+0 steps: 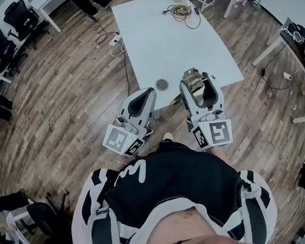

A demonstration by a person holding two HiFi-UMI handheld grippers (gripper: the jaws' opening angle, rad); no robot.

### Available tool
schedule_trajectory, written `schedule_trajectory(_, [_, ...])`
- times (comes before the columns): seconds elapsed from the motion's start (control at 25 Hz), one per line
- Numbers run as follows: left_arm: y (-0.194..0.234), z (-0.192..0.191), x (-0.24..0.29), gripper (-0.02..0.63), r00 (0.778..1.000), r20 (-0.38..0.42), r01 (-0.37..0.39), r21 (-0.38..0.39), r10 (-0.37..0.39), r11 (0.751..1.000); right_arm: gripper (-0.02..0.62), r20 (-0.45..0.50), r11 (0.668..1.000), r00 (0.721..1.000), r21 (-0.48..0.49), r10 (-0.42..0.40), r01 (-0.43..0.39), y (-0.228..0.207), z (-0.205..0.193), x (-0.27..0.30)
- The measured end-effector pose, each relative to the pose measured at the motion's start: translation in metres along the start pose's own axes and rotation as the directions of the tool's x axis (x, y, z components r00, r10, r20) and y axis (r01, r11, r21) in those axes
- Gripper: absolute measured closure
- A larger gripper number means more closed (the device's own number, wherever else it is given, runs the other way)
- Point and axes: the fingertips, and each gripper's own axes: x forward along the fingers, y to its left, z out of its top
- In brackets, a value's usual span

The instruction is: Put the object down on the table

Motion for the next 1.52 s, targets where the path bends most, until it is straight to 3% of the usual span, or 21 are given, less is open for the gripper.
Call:
schedule_trajectory(0.24, [0.022,-0.008,0.037,0.601,0.999,0.004,-0.034,-0.013,0.034,0.999,0.307,-0.030,0.999,1.000,0.031,0.010,-0.010,-0.036,-0.014,0.034])
schedule_trajectory(1.0, [0.041,-0.009,0.062,0.601,1.000,-0.017,-0.012,0.010,0.012,1.000,0.307,0.000,0.997,0.998,0.044,0.061,-0.061,-0.043,-0.012,0.070])
schedule_trajectory(1.52, [0.041,-0.023,0.063,0.601,0.997,-0.022,-0.079,-0.003,0.079,0.997,0.307,-0.022,0.991,0.994,0.075,0.110,-0.108,-0.051,-0.026,0.074])
